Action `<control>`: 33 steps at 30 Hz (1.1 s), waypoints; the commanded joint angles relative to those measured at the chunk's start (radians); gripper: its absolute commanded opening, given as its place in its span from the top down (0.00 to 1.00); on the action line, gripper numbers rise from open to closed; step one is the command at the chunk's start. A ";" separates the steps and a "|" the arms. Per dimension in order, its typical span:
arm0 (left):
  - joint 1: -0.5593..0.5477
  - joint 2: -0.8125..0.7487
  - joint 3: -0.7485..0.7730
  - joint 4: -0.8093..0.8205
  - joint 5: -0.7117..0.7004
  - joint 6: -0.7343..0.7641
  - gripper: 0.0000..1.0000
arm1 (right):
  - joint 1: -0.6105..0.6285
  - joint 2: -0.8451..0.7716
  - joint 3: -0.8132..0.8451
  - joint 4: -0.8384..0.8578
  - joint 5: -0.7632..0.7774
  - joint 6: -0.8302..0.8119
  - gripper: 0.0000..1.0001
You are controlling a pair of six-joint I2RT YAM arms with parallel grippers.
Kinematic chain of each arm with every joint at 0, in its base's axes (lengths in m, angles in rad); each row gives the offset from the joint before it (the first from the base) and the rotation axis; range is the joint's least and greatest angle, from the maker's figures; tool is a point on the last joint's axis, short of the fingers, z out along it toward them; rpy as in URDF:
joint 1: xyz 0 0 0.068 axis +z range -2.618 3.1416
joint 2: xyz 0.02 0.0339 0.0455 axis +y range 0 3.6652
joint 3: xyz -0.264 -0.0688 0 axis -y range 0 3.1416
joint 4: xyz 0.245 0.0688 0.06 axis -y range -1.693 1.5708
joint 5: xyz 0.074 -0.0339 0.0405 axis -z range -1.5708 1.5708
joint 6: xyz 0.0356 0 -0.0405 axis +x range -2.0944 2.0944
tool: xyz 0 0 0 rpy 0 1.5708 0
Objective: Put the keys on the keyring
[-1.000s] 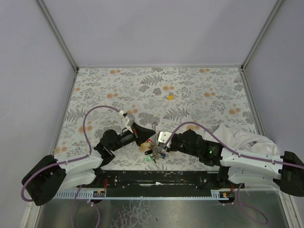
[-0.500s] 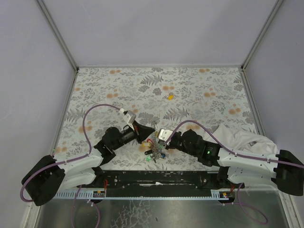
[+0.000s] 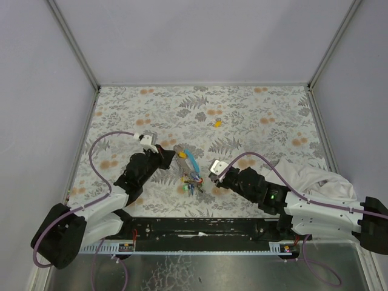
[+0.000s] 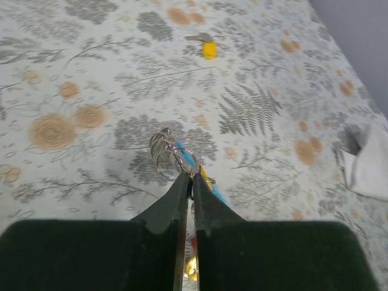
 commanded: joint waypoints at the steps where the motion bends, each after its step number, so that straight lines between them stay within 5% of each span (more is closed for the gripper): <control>1: 0.067 0.061 -0.008 0.023 -0.056 -0.011 0.94 | -0.005 -0.035 -0.017 0.026 0.035 0.070 0.66; 11: 0.129 0.034 -0.010 0.003 0.009 -0.063 0.61 | -0.005 -0.063 -0.033 0.010 0.140 0.148 0.64; 16: 0.130 -0.172 0.000 -0.228 -0.061 -0.101 0.38 | -0.008 -0.068 -0.017 -0.022 0.208 0.163 0.62; 21: 0.130 -0.407 0.087 -0.487 -0.125 -0.095 0.03 | -0.052 -0.048 0.037 -0.108 0.304 0.211 0.56; 26: 0.130 -0.512 0.191 -0.673 -0.123 -0.060 0.00 | -0.211 -0.047 0.085 -0.223 0.257 0.333 0.47; 33: 0.131 -0.509 0.371 -0.899 -0.052 0.074 0.00 | -0.426 -0.104 0.148 -0.389 0.213 0.445 0.23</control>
